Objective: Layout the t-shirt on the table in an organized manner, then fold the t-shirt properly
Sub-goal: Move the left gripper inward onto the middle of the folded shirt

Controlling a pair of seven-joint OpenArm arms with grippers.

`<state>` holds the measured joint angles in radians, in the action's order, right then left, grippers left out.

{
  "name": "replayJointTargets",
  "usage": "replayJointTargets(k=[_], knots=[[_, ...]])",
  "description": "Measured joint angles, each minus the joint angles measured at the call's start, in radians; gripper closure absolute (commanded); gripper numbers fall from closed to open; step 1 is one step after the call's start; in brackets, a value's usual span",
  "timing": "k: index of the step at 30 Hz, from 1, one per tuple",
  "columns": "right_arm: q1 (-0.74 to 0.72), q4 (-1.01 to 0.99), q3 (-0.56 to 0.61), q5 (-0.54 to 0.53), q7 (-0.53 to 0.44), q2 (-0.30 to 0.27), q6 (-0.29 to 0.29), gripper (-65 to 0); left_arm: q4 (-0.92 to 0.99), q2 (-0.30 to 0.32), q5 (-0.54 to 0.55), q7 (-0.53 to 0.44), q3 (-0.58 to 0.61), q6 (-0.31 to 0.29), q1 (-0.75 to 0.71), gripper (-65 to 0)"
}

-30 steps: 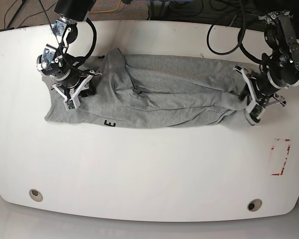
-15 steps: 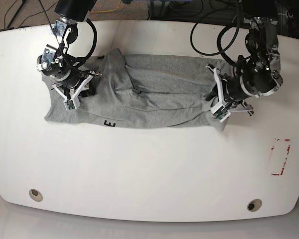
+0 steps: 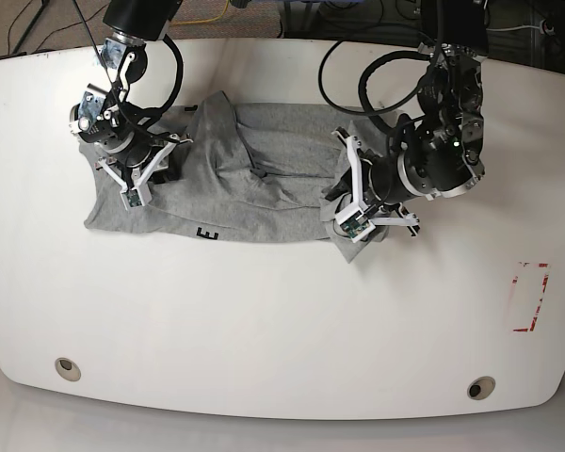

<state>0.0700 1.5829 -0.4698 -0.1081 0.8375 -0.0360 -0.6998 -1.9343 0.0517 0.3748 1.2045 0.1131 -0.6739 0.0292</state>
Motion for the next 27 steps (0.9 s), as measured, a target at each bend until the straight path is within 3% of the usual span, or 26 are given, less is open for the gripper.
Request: replayJointTargets(k=[12,21,27], knots=[[-0.002,0.0,0.0,0.0,0.001,0.0,0.0,-12.4,0.0,-0.016,-0.024,0.0,0.032,0.0,0.004,-2.9],[-0.002,0.0,0.0,0.0,0.001,0.0,0.0,-12.4,0.0,-0.039,-0.026,0.0,0.029,0.004,0.004,-23.6],[-0.002,0.0,0.0,0.0,0.0,0.0,0.0,-12.4,0.0,-0.084,-0.023,0.0,0.036,0.004,0.004,-26.5]])
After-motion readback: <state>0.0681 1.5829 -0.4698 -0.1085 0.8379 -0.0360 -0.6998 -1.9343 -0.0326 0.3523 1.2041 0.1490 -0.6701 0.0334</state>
